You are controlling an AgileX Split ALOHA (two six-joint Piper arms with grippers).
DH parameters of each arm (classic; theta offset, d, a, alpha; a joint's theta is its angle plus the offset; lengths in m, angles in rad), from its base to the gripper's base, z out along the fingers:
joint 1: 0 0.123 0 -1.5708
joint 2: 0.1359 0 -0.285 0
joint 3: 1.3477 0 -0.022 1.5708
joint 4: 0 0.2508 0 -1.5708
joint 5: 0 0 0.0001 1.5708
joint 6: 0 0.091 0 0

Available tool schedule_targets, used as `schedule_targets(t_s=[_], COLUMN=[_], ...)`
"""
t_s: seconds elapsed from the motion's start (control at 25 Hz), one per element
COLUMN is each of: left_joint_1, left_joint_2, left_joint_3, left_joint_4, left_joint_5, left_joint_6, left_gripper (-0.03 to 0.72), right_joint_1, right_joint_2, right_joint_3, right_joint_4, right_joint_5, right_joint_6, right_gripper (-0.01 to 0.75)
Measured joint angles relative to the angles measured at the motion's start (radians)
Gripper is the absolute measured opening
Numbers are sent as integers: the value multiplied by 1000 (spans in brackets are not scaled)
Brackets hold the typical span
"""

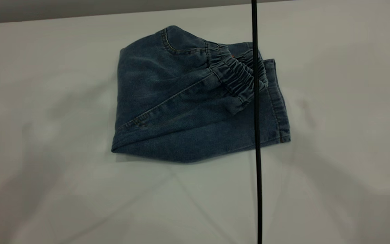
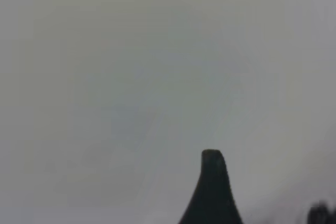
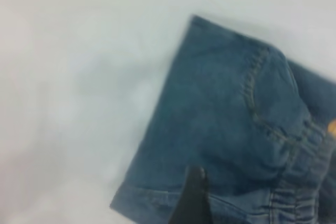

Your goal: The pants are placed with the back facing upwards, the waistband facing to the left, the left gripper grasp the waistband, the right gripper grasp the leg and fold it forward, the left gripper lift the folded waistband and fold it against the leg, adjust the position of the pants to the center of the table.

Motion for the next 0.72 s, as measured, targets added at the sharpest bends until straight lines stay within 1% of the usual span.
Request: schedule_targets(t_s=[0.2,0.52,0.72], left_joint_1=[0,0,0], left_joint_2=[-192,-513,-680], left_joint_3=[170,426,531], left_joint_4=[1,3,3], left_joint_5=[22,19,44], left_joint_6=[-1,-11,-43], left_gripper=[508,508,508], right_joint_1=[0,0,0], right_joint_2=[-122,-327,-459], right_joint_3=[0,1,39], right_joint_4=[57,155,236], right_joint_5=[-1,-1,-4], right_joint_6=[-94,-118,-120], right_gripper=[559,501,482])
